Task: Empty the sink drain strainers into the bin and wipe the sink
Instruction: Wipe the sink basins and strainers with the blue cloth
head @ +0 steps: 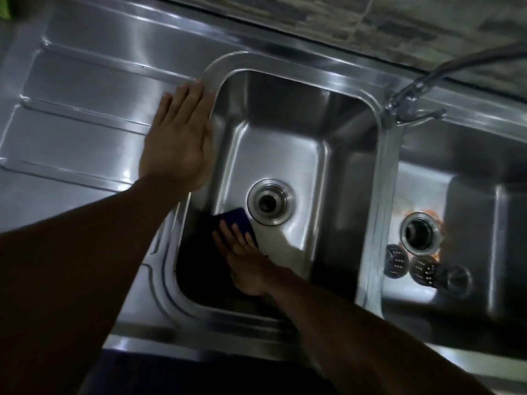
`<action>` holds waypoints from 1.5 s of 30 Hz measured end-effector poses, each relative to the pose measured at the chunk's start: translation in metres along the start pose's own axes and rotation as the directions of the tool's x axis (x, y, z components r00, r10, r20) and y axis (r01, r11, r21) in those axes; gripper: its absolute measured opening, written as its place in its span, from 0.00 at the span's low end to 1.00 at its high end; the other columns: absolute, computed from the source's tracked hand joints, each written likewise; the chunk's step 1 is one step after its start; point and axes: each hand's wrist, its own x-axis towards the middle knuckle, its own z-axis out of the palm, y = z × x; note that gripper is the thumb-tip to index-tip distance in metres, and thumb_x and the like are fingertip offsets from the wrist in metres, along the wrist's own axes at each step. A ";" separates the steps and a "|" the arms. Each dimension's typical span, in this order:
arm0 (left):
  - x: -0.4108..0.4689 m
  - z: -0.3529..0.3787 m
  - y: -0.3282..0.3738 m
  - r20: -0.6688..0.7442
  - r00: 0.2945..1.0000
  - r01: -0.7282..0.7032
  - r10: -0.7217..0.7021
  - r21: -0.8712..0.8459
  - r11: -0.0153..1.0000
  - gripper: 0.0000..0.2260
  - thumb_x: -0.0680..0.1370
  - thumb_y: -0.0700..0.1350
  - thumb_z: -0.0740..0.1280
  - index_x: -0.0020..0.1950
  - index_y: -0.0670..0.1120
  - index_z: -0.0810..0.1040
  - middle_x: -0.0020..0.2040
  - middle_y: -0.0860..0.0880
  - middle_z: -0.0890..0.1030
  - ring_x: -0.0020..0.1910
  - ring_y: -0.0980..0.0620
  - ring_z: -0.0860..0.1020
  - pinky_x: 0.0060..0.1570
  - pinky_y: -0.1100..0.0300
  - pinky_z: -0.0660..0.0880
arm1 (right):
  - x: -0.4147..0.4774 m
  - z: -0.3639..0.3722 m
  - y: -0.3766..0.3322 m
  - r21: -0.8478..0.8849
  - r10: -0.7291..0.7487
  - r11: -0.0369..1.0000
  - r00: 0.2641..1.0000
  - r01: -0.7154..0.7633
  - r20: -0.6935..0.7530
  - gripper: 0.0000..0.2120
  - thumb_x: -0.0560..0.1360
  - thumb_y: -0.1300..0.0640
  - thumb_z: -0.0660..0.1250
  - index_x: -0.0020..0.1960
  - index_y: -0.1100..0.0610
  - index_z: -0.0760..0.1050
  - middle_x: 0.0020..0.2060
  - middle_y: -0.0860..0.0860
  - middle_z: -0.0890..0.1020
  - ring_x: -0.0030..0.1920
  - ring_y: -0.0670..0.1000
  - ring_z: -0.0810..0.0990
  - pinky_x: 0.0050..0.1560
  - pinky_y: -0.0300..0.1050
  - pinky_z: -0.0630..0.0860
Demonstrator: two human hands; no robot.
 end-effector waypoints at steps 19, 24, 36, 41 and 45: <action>-0.001 -0.004 0.006 0.014 1.000 0.021 -0.020 -0.056 0.998 0.24 0.84 0.46 0.48 0.81 0.46 0.60 0.82 0.45 0.58 0.82 0.46 0.54 0.81 0.48 0.49 | 0.018 -0.118 0.119 0.041 0.605 0.791 0.770 -0.611 -0.204 0.48 0.78 0.55 0.64 0.78 0.54 0.27 0.75 0.56 0.25 0.77 0.60 0.30 0.76 0.58 0.36; -0.002 -0.003 0.007 0.028 0.999 0.022 -0.021 -0.038 0.999 0.24 0.84 0.46 0.47 0.81 0.45 0.59 0.82 0.44 0.58 0.82 0.46 0.53 0.81 0.48 0.48 | -0.017 -0.054 0.078 0.165 0.625 0.781 0.745 -0.603 -0.234 0.51 0.72 0.60 0.64 0.79 0.55 0.29 0.76 0.57 0.27 0.78 0.61 0.31 0.76 0.61 0.38; 0.002 0.004 0.001 -0.015 1.000 0.009 -0.009 -0.025 1.000 0.24 0.85 0.47 0.48 0.81 0.45 0.59 0.82 0.44 0.59 0.82 0.46 0.54 0.81 0.47 0.49 | 0.028 -0.123 0.110 0.128 0.485 0.872 0.802 -0.471 -0.348 0.47 0.73 0.46 0.64 0.81 0.50 0.37 0.80 0.51 0.35 0.80 0.57 0.36 0.78 0.57 0.39; 0.000 0.006 -0.001 0.015 1.000 0.005 -0.004 -0.019 1.000 0.25 0.84 0.48 0.47 0.81 0.45 0.58 0.82 0.44 0.58 0.82 0.46 0.52 0.81 0.46 0.49 | 0.083 -0.126 0.068 -0.021 0.186 0.979 0.938 -0.201 -0.294 0.45 0.74 0.47 0.66 0.82 0.51 0.42 0.81 0.52 0.40 0.80 0.59 0.40 0.77 0.60 0.41; 0.000 0.003 -0.001 0.017 1.000 -0.006 0.006 -0.028 1.000 0.25 0.84 0.47 0.48 0.81 0.44 0.58 0.82 0.44 0.57 0.82 0.46 0.52 0.81 0.45 0.50 | 0.083 -0.108 0.053 0.002 0.141 0.988 0.909 -0.152 -0.392 0.38 0.79 0.54 0.62 0.82 0.53 0.44 0.81 0.52 0.43 0.80 0.57 0.42 0.79 0.55 0.43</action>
